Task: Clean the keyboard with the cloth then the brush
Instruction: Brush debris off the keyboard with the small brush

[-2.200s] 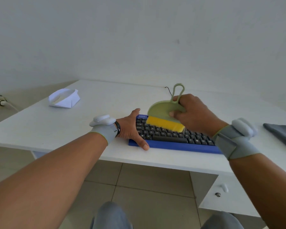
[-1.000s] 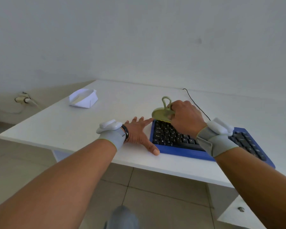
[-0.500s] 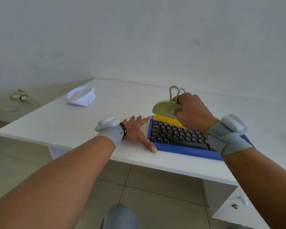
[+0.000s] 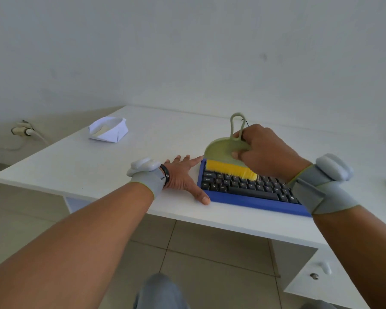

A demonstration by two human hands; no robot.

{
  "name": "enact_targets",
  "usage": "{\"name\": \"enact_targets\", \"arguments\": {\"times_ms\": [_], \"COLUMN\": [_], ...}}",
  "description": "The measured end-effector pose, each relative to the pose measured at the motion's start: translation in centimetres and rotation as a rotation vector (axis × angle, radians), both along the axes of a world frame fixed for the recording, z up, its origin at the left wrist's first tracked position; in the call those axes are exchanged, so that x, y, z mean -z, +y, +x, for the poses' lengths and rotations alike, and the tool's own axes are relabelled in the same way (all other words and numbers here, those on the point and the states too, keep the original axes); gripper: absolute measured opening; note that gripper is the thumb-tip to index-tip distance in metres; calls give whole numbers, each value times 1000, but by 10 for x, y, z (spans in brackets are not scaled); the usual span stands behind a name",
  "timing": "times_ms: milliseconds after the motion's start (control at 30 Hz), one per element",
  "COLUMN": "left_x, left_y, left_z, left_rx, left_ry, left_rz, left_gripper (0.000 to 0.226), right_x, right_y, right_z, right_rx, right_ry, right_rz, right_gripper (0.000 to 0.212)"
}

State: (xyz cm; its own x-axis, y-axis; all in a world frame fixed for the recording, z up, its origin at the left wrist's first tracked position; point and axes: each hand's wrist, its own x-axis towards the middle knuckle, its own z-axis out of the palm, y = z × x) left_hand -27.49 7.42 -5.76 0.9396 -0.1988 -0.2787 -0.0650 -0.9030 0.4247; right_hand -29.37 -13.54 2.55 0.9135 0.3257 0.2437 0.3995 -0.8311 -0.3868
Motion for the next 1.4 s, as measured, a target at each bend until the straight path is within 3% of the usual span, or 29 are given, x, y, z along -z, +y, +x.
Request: {"name": "enact_targets", "arguments": {"times_ms": [100, 233, 467, 633, 833, 1033, 1133, 1233, 1400], "left_x": [4, 1, 4, 6, 1, 5, 2, 0, -2], "left_y": [2, -2, 2, 2, -1, 1, 0, -1, -3], "left_z": [5, -1, 5, 4, 2, 7, 3, 0, -1], "left_rx": [-7, 13, 14, 8, 13, 26, -2, 1, -2], "left_ry": [7, 2, 17, 12, 10, -21, 2, 6, 9], "left_rz": [-6, 20, 30, -7, 30, 25, 8, 9, 47], "left_gripper": [142, 138, 146, 144, 142, 136, 136, 135, 128], "right_x": [8, 19, 3, -1, 20, 14, 3, 7, 26], "right_y": [6, 19, 19, -6, 19, 18, 3, 3, 27], "right_z": [2, -7, -12, -13, -22, -8, -9, -12, -14], "right_rx": [140, 86, -39, 68, -20, -6, 38, 50, 7], "right_ry": [-60, 33, 116, 68, 64, 101, 24, 100, 47], "right_rz": [-109, -183, -4, -114, -53, 199, 124, 6, 37], "right_gripper": [27, 23, 36, 33, 36, 39, 38, 41, 38]}}
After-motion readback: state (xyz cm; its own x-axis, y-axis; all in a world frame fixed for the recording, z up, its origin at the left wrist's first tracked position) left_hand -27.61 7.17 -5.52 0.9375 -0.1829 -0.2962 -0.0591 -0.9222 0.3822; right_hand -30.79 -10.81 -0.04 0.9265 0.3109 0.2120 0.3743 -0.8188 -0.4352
